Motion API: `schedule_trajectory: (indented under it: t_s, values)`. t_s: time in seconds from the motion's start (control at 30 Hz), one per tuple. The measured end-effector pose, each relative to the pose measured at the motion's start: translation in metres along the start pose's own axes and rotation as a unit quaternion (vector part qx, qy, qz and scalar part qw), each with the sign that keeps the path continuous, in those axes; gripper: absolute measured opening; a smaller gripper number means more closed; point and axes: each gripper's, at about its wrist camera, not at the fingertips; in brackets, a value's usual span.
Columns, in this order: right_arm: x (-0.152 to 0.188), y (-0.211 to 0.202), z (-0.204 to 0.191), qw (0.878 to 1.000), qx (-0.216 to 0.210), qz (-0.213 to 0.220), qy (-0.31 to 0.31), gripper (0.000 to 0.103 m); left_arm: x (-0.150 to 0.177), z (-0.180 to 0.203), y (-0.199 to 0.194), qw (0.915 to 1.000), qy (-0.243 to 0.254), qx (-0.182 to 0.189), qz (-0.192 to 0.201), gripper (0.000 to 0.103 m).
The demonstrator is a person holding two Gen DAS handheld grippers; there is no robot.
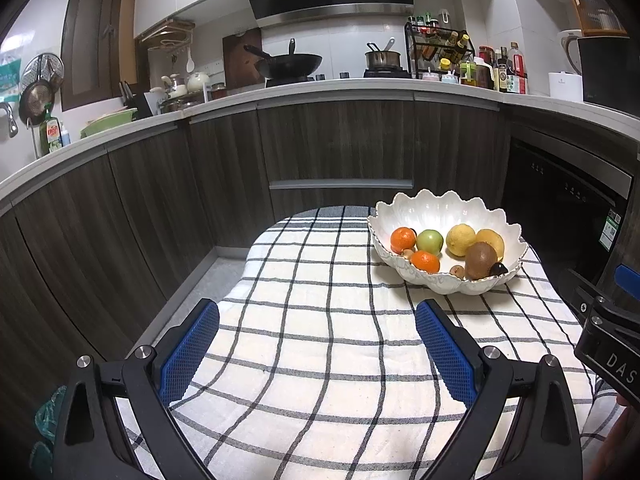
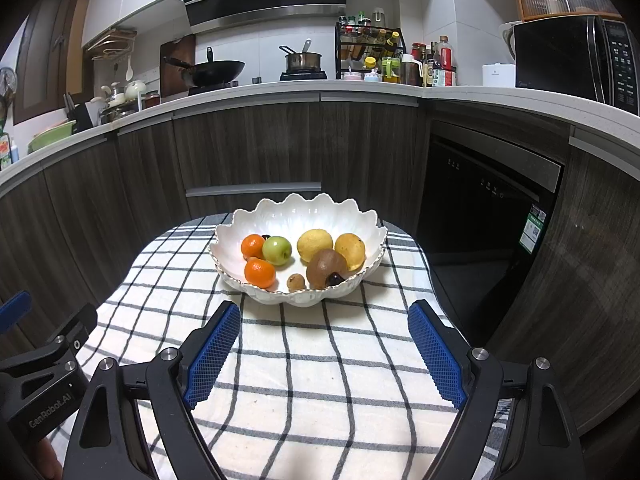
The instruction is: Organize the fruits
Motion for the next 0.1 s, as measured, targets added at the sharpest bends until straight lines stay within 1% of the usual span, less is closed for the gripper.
schedule_trajectory:
  t_s: [0.1]
  values:
    - [0.0, -0.0001, -0.0001, 1.0, 0.0, 0.0, 0.001, 0.087, -0.0002, 0.0004, 0.0001, 1.0, 0.001, 0.0, -0.001, 0.1]
Point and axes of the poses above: each gripper's, at about its wrist camera, not at the fingertips, and y roughly the way its jaws point, z to its right, x to its underside, and after that the axes turned 2 degrees about -z, right-handed
